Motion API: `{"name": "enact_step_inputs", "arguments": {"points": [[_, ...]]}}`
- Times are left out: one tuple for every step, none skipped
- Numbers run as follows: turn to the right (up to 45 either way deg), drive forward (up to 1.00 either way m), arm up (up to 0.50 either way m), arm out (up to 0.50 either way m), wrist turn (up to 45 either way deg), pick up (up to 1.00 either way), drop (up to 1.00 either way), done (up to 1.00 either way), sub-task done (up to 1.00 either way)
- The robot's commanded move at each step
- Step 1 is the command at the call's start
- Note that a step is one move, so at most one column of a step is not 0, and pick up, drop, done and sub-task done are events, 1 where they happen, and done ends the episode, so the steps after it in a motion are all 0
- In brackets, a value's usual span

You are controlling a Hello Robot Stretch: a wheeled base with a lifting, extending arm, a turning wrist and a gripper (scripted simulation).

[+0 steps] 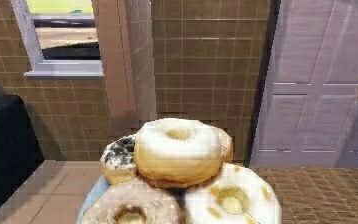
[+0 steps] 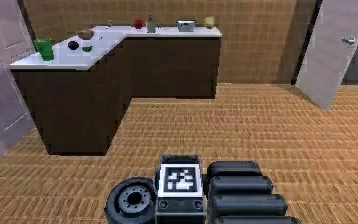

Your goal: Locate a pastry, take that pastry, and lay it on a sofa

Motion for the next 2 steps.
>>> {"name": "enact_step_inputs", "arguments": {"points": [[-36.0, 0.0, 0.0, 0.0, 0.0, 0.0, 0.0, 0.0, 0.0], [0.0, 0.15, 0.0, 0.0, 0.0, 0.0, 0.0, 0.0, 0.0]]}}
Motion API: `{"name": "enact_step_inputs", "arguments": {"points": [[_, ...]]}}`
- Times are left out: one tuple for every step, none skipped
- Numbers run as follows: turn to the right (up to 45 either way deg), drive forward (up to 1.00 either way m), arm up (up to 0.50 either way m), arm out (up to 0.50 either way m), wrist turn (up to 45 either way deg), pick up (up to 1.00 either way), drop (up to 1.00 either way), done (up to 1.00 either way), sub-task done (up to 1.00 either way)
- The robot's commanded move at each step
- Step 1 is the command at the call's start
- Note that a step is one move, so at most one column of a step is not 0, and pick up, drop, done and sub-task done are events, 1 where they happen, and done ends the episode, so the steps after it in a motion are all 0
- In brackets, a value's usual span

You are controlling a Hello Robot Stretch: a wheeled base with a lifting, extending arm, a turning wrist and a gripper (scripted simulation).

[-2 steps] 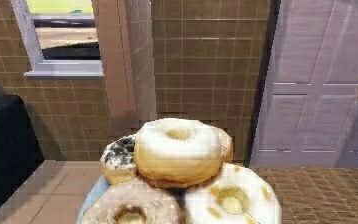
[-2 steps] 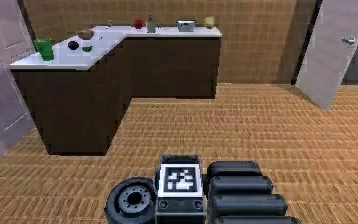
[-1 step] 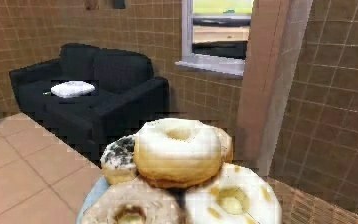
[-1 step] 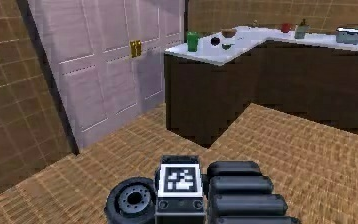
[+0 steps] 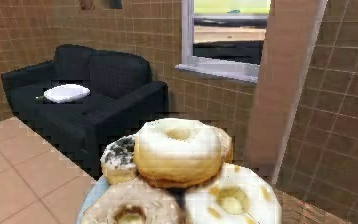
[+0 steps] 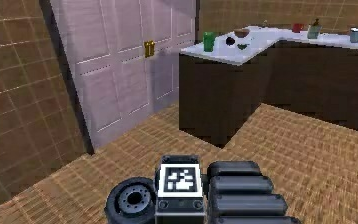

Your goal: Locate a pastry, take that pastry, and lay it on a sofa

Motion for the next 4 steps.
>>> {"name": "enact_step_inputs", "arguments": {"points": [[-42.0, 0.0, 0.0, 0.0, 0.0, 0.0, 0.0, 0.0, 0.0], [0.0, 1.0, 0.0, 0.0, 0.0, 0.0, 0.0, 0.0, 0.0], [0.0, 1.0, 0.0, 0.0, 0.0, 0.0, 0.0, 0.0, 0.0], [-6.0, 0.0, 0.0, 0.0, 0.0, 0.0, 0.0, 0.0, 0.0]]}}
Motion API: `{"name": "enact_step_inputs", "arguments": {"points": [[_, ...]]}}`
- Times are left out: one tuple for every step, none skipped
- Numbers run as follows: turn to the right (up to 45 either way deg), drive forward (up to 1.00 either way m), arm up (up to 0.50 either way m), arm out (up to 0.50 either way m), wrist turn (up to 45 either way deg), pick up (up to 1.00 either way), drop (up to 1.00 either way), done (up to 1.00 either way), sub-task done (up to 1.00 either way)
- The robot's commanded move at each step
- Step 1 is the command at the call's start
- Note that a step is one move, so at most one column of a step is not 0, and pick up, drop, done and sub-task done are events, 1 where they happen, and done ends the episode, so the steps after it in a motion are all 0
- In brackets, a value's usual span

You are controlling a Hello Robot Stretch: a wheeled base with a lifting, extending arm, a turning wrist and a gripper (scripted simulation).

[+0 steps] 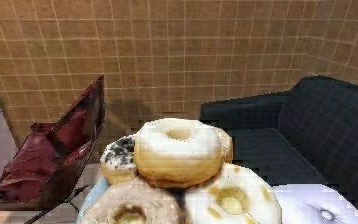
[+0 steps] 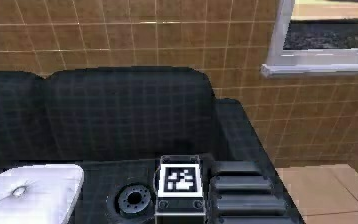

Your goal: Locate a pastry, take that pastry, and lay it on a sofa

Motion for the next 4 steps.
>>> {"name": "enact_step_inputs", "arguments": {"points": [[0.0, 0.5, 0.0, 0.0, 0.0, 0.0, 0.0, 0.0, 0.0], [45.0, 0.0, 0.0, 0.0, 0.0, 0.0, 0.0, 0.0, 0.0], [30.0, 0.0, 0.0, 0.0, 0.0, 0.0, 0.0, 0.0, 0.0], [-45.0, 0.0, 0.0, 0.0, 0.0, 0.0, 0.0, 0.0, 0.0]]}}
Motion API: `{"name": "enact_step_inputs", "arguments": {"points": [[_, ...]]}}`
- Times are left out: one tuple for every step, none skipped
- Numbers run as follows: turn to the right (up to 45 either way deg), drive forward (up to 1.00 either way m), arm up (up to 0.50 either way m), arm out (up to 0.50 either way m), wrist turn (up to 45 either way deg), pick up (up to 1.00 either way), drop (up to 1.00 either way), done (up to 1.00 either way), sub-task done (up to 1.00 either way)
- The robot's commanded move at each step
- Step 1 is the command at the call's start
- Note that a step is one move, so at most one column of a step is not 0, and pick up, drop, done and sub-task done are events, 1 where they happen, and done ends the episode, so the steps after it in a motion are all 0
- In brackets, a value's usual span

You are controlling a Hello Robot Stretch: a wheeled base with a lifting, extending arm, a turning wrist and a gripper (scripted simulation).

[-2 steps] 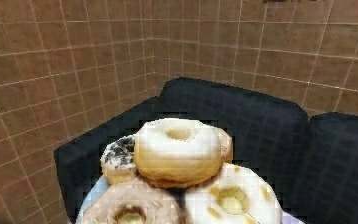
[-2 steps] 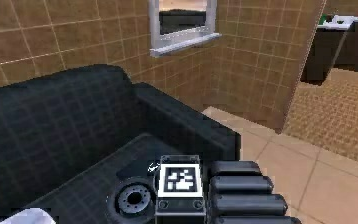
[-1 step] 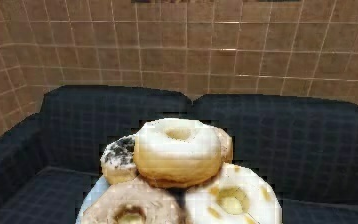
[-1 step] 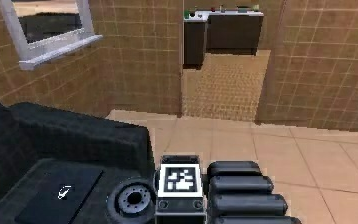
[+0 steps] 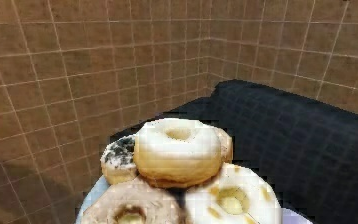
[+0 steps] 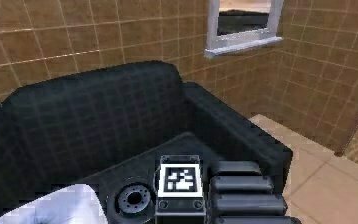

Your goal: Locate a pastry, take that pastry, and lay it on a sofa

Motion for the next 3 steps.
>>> {"name": "enact_step_inputs", "arguments": {"points": [[-24.0, 0.0, 0.0, 0.0, 0.0, 0.0, 0.0, 0.0, 0.0], [0.0, 0.0, 0.0, 0.34, 0.0, 0.0, 0.0, 0.0, 0.0], [0.0, 0.0, 0.0, 0.0, 45.0, 0.0, 0.0, 0.0, 0.0]]}}
